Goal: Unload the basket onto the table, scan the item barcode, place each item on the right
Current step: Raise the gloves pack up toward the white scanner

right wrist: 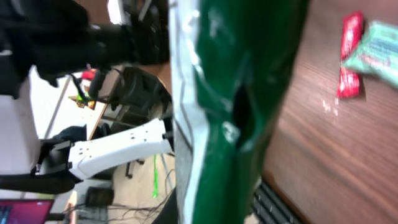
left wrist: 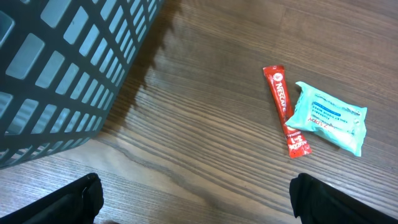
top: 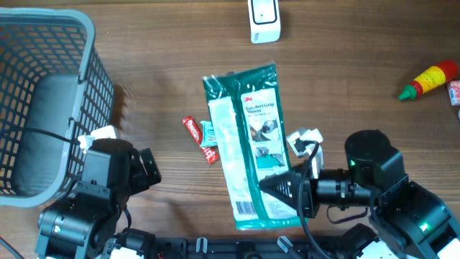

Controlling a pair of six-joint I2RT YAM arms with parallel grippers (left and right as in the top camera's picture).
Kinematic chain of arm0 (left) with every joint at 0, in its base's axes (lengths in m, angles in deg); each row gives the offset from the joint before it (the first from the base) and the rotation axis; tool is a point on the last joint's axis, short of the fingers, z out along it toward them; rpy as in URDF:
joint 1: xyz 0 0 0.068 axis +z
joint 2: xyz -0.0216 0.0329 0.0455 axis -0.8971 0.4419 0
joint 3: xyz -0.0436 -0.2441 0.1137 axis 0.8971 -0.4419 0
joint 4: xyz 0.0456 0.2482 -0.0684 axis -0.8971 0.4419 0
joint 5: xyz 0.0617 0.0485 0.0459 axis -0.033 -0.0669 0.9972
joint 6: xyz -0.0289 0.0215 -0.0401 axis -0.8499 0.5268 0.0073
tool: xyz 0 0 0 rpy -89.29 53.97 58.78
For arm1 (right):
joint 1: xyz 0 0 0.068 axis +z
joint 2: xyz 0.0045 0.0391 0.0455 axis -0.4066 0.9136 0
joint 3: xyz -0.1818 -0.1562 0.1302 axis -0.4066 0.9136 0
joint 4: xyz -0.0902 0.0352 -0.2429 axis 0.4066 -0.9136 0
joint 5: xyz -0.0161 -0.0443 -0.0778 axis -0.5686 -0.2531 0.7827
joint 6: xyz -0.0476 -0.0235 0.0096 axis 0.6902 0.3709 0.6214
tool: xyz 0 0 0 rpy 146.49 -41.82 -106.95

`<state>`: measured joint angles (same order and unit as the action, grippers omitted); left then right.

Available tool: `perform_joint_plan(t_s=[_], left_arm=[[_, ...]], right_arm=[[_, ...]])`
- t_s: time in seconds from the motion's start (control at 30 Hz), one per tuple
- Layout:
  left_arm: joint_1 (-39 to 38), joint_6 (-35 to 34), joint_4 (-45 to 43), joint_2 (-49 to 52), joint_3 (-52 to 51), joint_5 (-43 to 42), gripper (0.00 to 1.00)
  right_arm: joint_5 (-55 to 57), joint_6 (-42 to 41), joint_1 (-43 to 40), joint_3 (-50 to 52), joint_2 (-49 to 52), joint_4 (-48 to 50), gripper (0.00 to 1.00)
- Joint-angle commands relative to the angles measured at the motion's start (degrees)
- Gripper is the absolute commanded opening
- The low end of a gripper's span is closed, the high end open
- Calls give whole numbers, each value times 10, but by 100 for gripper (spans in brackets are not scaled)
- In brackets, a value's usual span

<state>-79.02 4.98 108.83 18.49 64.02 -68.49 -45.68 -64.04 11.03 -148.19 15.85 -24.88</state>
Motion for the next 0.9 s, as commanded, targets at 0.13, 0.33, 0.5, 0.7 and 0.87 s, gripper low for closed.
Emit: perform_joint_plan(t_s=[0.13,0.33,0.5,0.7,0.87], left_arm=[[3,9,0,-1,1,-3,100],[3,9,0,-1,1,-3,100],[3,9,0,-1,1,-3,100],[3,9,0,-1,1,-3,100],[3,9,0,-1,1,-3,100]], right_arm=[[28,-57,-2,-2,11,63,4],[32,-63,-2,-2,25,64,4],[32,-65,-2,-2,26,66,4],[5,53,-2,-5,26,66,4],[110,169,-2,-6,27,69,6]])
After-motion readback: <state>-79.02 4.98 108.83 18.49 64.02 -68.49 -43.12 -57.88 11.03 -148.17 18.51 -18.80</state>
